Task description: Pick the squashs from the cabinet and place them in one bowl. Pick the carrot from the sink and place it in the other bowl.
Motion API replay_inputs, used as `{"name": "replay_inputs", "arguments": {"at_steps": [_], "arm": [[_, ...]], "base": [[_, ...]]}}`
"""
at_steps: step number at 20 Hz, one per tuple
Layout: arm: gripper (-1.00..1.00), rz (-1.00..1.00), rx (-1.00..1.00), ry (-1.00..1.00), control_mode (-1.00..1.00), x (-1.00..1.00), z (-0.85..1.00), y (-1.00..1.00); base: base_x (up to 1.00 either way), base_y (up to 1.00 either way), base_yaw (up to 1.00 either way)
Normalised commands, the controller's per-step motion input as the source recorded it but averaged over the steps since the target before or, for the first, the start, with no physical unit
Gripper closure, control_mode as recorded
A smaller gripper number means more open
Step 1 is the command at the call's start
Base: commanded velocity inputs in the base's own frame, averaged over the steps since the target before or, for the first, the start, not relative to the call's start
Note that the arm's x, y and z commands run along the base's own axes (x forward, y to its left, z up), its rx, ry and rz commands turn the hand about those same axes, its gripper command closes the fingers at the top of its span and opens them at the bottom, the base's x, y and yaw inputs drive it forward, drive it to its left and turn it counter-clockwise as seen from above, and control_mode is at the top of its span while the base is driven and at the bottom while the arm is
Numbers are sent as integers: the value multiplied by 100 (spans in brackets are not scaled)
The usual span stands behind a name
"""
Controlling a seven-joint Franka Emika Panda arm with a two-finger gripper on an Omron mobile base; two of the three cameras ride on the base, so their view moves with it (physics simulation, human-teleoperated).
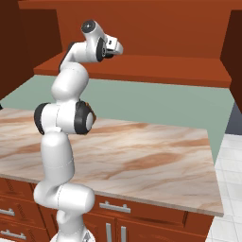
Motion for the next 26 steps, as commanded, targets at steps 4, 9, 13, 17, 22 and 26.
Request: {"name": "replay_inputs", "arguments": {"at_steps": [4,9,13,17,22,26], "arm": [[100,0,1,1,-100,4,-18,2],[100,0,4,1,-100,-2,-15,0],[100,0,2,0,-100,-21,-12,2],[100,0,2,-1,-100,-41,-10,5],[100,0,1,-8,-100,-52,-4,2],[100,0,0,-21,-100,-58,0,0]], "base": [[0,0,0],[0,0,0],[0,0,0],[0,0,0],[0,0,0],[0,0,0]]}}
